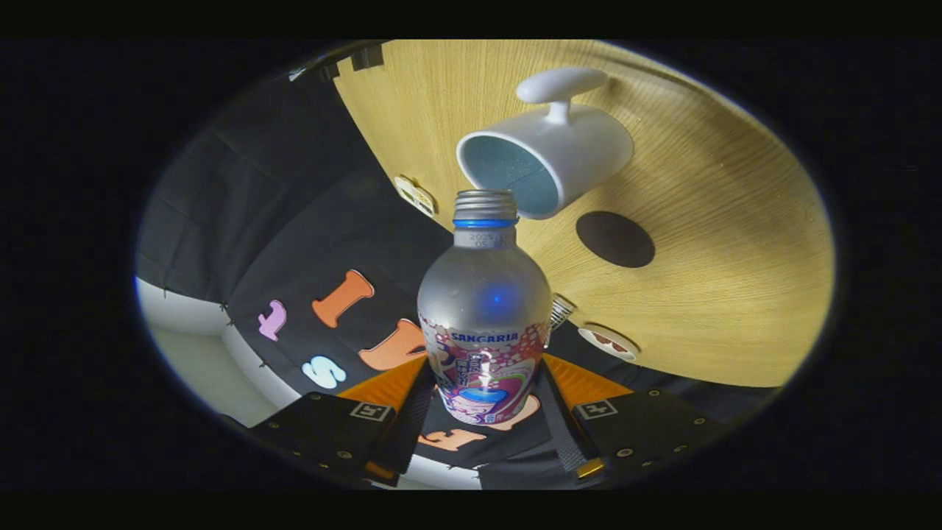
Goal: Take the bottle from table, then pour the juice into the cup, finally place the bottle on the coaster
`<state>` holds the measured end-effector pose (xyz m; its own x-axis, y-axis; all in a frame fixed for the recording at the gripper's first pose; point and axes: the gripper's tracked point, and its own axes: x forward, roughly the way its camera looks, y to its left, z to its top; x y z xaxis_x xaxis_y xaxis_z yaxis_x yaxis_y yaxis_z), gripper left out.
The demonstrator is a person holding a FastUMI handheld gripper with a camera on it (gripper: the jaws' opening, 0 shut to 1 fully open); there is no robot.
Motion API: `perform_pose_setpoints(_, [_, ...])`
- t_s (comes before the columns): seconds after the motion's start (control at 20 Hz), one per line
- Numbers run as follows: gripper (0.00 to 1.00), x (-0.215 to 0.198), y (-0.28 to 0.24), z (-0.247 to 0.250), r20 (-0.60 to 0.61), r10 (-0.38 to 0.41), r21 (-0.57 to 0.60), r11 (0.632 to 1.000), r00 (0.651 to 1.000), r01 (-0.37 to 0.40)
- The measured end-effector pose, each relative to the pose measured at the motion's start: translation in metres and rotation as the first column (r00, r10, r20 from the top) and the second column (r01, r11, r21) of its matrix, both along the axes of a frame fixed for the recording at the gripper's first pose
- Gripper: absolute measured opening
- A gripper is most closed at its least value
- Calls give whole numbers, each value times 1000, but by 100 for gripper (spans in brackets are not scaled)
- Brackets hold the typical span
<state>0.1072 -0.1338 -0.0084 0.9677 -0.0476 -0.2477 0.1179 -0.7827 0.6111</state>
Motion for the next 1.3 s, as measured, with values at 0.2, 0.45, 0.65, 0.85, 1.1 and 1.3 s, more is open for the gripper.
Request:
perform_pose_setpoints(0.2, [75, 1, -1, 2, 7, -12, 7, 1000, 1000, 12])
perform_pose_setpoints(0.45, [75, 4, 1, 4, 24, -15, 27, 1000, 1000, 14])
perform_pose_setpoints(0.65, [75, 7, -1, 5, 35, -23, 34, 999, 999, 22])
perform_pose_setpoints(0.85, [75, 8, -1, 5, 34, -23, 22, 999, 999, 23])
perform_pose_setpoints(1.1, [76, 13, 11, -10, -40, 32, -91, 995, 999, -35])
perform_pose_setpoints(1.3, [75, 11, 19, -20, -96, 51, -247, 966, 994, -74])
